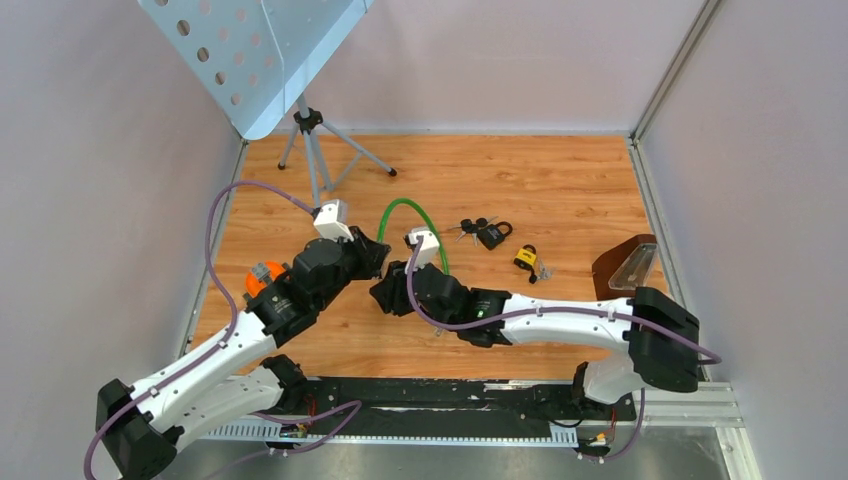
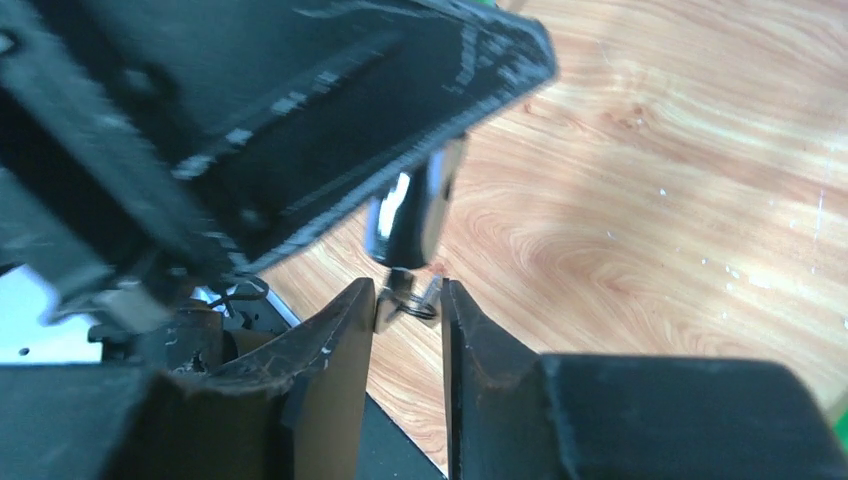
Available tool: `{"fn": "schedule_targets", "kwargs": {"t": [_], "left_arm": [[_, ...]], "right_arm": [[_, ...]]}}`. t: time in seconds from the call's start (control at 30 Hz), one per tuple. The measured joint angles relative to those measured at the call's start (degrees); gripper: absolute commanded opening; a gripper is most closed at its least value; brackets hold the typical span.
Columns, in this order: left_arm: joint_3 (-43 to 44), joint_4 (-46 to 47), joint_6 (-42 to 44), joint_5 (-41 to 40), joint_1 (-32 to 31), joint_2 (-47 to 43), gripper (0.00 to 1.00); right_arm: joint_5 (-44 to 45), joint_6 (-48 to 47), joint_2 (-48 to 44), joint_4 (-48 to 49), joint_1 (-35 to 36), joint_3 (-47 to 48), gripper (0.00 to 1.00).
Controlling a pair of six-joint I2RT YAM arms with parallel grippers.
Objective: Lock with the key
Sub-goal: Adjust the key in the lock.
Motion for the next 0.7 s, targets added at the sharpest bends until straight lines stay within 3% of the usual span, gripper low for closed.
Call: {"fn": "schedule_targets", "kwargs": {"t": [0.23,0.4,0.7], "left_arm": [[-0.5,-0.6,-1.8,-2.1,0.0,-1.8,0.00],[-1.7,-0.4,-2.5,-2.3,0.0,-3.2,0.00],[-4.6,0.3,-5.7,0.7,-0.6,-7.1,0.00]], "right_arm": [[2.0,5.8,1.0,-1.5,0.1,0.3,0.00],[-0.3,7.9,0.3,1.2,-0.1,-1.9,0.00],[-12.3,11.0,-4.6,17.6,-3.7,-14.4,0.00]]}}
